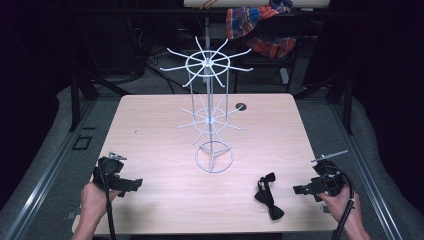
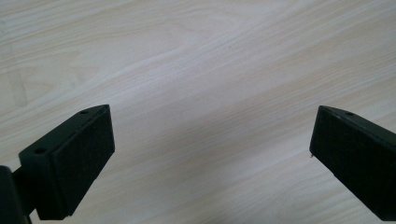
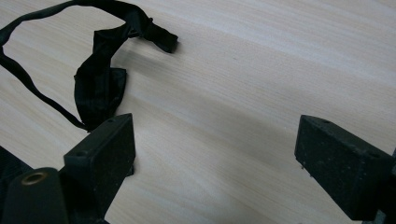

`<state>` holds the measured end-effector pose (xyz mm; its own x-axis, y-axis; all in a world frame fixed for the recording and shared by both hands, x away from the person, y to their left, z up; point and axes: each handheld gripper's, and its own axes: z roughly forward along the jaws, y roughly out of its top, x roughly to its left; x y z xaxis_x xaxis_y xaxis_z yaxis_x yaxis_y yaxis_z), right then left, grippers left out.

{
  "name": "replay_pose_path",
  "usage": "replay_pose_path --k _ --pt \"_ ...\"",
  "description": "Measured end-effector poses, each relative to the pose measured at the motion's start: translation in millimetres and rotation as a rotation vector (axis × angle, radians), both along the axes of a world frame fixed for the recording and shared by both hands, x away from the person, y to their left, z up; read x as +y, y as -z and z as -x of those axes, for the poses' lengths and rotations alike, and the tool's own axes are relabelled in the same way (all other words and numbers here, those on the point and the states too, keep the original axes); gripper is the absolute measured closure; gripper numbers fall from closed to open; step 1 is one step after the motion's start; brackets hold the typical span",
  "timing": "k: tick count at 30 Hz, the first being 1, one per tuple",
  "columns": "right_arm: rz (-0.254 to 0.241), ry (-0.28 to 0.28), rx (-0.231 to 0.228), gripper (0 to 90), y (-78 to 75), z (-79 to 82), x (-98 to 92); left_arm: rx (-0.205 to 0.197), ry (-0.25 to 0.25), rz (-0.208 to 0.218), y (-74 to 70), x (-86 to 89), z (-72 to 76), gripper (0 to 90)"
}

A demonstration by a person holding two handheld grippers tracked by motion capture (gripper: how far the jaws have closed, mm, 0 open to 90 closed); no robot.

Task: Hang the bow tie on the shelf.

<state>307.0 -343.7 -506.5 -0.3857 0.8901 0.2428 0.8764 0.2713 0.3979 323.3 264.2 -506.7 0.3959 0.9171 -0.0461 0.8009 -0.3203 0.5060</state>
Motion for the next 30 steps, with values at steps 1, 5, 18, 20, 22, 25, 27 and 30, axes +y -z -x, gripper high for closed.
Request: replay_pose_path --k 1,5,18,20,22,25,27,30 --pt "0.002 -0.006 0.003 11.7 0.8 -0.5 -0.5 -0.005 0.008 0.003 -0.3 -1.7 0.1 0.2" --pt "-0.006 -0.011 0.009 12.0 2.4 0.3 -1.3 -0.054 0.055 -0.007 -1.5 -8.4 4.0 0.2" --pt "0.002 -0.042 0.007 11.1 -2.3 1.9 9.4 -0.070 0.064 0.004 -2.2 -5.1 5.3 0.1" --pt "-0.007 -0.045 0.001 11.0 -4.1 3.6 11.2 -0.072 0.067 0.003 -2.2 -5.0 4.9 0.1" --pt "-0.013 -0.047 -0.006 11.0 -6.4 5.3 12.6 -0.071 0.060 0.008 -1.6 -5.0 4.7 0.1" --pt "-0.035 -0.038 -0.019 10.9 -7.3 7.0 14.1 -0.072 0.057 0.011 -1.4 -5.0 4.7 0.1" --pt "-0.035 -0.054 -0.022 10.8 -9.9 7.9 14.7 -0.073 0.063 0.009 -1.7 -5.0 4.6 0.1" --pt "-0.047 -0.069 -0.042 9.9 -15.7 11.8 21.1 -0.069 0.068 0.004 -2.0 -6.5 4.6 0.0"
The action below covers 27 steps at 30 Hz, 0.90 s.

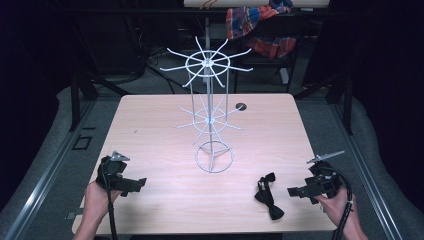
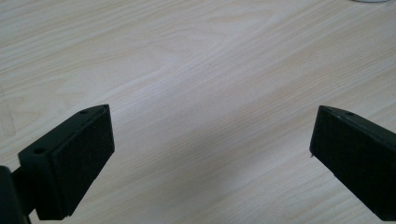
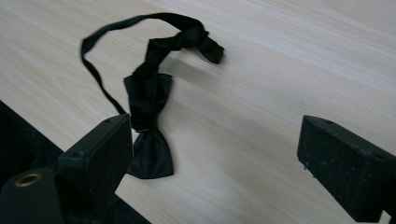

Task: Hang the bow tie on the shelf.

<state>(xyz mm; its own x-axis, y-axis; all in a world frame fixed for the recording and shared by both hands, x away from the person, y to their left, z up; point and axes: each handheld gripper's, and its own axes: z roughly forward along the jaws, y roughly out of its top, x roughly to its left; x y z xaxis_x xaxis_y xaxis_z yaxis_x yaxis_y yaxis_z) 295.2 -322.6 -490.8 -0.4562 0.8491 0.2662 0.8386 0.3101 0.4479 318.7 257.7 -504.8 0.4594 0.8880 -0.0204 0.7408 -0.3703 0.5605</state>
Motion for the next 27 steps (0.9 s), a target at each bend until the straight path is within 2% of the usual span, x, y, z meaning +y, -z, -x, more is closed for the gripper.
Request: replay_pose_path --k 7,15,19,22,26,27 --pt "-0.002 -0.044 -0.022 9.6 -6.0 4.2 15.4 0.000 -0.002 -0.003 -0.2 0.0 0.1 0.0" --pt "0.011 -0.096 -0.039 16.1 -7.1 6.9 38.6 0.006 -0.004 -0.002 0.7 -0.8 -0.5 0.0" --pt "0.005 -0.121 -0.039 23.2 -4.1 4.5 51.0 0.006 -0.004 -0.004 1.0 -1.3 -0.8 0.0" --pt "0.017 -0.134 -0.040 29.2 -4.6 3.5 55.9 0.012 -0.003 -0.005 1.3 -1.8 -0.9 0.0" --pt "0.015 -0.134 -0.046 38.2 -2.9 2.2 61.7 0.016 0.003 -0.010 1.6 -3.0 -1.5 0.0" --pt "0.015 -0.134 -0.046 38.2 -2.9 2.2 61.7 0.016 0.003 -0.010 1.6 -3.0 -1.5 0.0"
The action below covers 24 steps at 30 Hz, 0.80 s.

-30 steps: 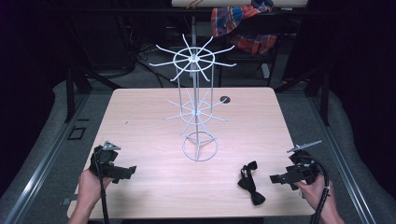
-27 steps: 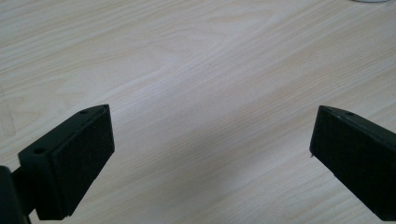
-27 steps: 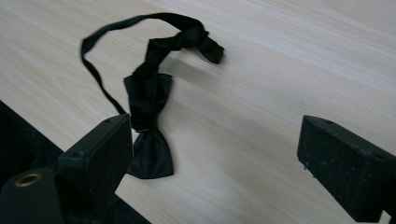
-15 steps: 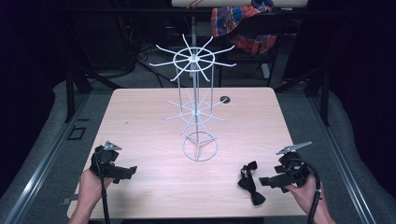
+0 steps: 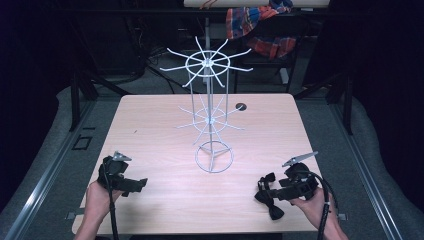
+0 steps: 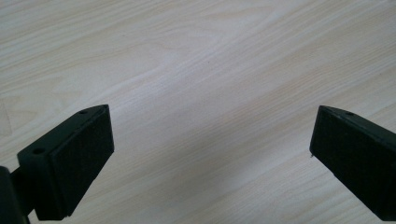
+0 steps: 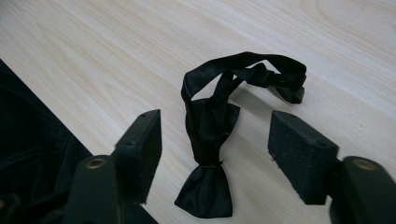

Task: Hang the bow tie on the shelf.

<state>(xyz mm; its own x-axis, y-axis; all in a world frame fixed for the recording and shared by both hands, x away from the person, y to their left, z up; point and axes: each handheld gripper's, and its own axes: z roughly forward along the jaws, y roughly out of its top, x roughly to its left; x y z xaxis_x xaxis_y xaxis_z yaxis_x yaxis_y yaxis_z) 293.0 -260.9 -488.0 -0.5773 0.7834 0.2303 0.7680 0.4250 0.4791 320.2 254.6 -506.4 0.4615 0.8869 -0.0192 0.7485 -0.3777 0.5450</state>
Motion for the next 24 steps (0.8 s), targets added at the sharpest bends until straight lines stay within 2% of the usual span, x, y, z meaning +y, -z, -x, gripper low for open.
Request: replay_pose_path --k 4,9,10,14,15,16,18,19,20,21,24 --pt "0.011 -0.010 0.001 44.8 1.7 -1.4 7.0 0.001 0.002 0.000 0.3 -0.4 -0.2 0.0" --pt "0.038 -0.014 -0.015 59.4 4.2 -2.1 14.0 -0.003 -0.004 -0.004 1.0 -0.8 0.1 0.0" --pt "0.038 -0.014 -0.015 59.4 4.2 -2.1 14.0 -0.003 -0.004 -0.004 1.0 -0.8 0.1 0.0" --pt "0.031 -0.012 -0.014 72.7 5.3 -2.6 13.1 0.007 0.005 -0.007 1.6 -1.7 -0.5 0.0" --pt "0.055 -0.019 -0.012 75.5 4.3 -3.1 12.3 0.008 0.006 -0.007 1.6 -1.9 -0.5 0.0" --pt "0.038 -0.022 -0.004 78.5 5.4 -3.2 12.7 0.009 0.006 -0.006 1.6 -2.0 -0.5 0.0" --pt "0.034 -0.024 -0.010 83.4 6.5 -3.3 13.7 0.011 0.006 -0.007 1.8 -2.0 -0.5 0.0" --pt "0.054 -0.026 -0.013 85.9 5.0 -3.4 13.5 0.011 0.007 -0.007 1.9 -1.9 -0.6 0.0" --pt "0.054 -0.026 -0.013 85.9 5.0 -3.4 13.5 0.011 0.007 -0.007 1.9 -1.9 -0.6 0.0" --pt "0.027 -0.021 -0.020 88.4 5.5 -2.6 14.7 0.011 0.004 -0.007 2.0 -1.8 -0.5 0.0" --pt "0.022 -0.026 -0.022 89.1 2.8 -2.1 14.6 0.008 0.003 -0.004 1.9 -1.6 -0.3 0.0"
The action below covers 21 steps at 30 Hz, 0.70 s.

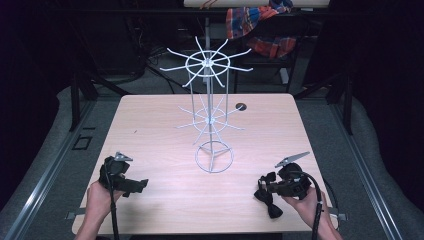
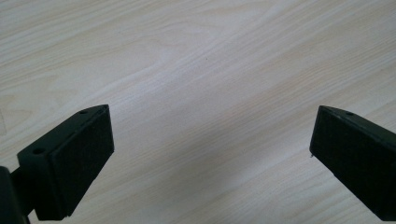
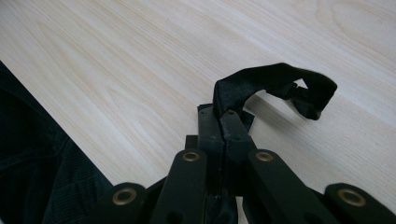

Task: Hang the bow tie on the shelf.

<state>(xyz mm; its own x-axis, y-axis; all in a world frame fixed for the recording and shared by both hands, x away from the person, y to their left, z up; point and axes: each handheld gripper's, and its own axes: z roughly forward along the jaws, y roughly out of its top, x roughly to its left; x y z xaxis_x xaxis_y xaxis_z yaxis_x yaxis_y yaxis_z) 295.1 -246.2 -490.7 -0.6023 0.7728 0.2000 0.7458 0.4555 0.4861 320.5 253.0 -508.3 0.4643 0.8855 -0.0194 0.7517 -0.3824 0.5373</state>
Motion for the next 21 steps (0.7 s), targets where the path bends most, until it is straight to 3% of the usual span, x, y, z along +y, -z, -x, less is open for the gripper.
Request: replay_pose_path --k 14,21 --pt "-0.012 -0.012 -0.049 89.5 -15.7 -0.8 -4.0 -0.022 -0.010 0.009 -1.3 1.7 1.8 0.0" --pt "-0.016 -0.023 -0.059 89.6 -22.2 -2.7 -1.9 -0.013 -0.008 0.011 -0.8 3.1 0.9 0.0"
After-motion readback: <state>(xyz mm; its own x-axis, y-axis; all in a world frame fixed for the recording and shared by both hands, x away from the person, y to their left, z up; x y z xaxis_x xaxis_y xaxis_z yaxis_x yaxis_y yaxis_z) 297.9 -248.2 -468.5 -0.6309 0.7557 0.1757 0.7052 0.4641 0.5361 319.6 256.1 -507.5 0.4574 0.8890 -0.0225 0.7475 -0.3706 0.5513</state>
